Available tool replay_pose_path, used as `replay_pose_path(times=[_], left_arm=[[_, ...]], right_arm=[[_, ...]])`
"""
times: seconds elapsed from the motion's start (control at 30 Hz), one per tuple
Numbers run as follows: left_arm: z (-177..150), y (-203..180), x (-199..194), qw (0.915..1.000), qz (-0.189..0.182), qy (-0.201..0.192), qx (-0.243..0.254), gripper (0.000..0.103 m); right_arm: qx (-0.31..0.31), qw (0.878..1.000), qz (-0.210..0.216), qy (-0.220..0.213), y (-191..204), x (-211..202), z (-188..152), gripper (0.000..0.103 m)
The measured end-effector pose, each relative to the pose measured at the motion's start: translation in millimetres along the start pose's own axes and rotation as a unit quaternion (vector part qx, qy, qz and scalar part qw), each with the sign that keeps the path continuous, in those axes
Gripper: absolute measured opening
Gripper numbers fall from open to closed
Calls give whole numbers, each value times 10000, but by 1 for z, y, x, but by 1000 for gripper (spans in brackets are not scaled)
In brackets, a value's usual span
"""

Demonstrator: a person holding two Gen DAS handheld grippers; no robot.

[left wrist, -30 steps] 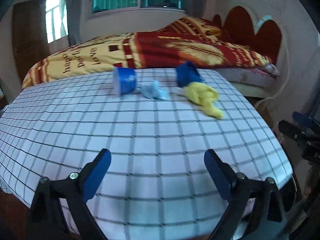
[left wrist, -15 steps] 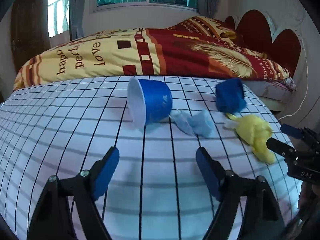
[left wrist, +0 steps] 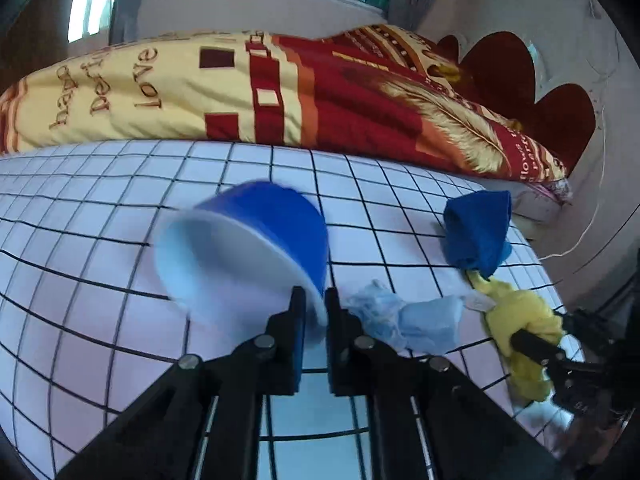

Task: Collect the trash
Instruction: 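Grasp the blue paper cup with the left tool while the right tool grasps the yellow cloth, then carry the blue cup and yellow cloth in both tools over the black bin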

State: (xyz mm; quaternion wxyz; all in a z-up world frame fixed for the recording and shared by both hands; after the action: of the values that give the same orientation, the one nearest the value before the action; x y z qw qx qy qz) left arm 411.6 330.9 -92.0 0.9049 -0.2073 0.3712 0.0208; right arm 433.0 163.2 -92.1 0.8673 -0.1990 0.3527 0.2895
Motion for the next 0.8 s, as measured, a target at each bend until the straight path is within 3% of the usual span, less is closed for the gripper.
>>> replay_pose_path(times=[0.17, 0.4, 0.6, 0.8], left_arm=[[-13, -9, -34, 9995, 35, -258, 187, 4], [-36, -22, -85, 9985, 20, -475, 275, 4], [-56, -41, -121, 9981, -292, -535, 112, 4], [-88, -75, -147, 9971, -446, -550, 266, 4]], right_arm=[[56, 10000, 49, -53, 2, -8, -3, 33], [141, 9997, 59, -190, 9, -41, -14, 32], [203, 9993, -14, -319, 13, -80, -34, 32], [197, 9986, -233, -434, 11, -129, -65, 32]])
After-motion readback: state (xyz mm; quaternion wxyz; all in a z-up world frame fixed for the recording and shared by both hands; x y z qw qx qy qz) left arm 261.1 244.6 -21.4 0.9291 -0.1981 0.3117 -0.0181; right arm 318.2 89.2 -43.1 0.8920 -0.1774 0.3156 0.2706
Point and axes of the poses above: each gripper's, at about its wrist camera, not at the fingertips, and x roughly the way its jaws point, y to its left, z to its top, the point moved 10 cm from there along x, roughly the way its jaws point, and after that the axes turned 11 degrees about -x, right-handed, at the moved point
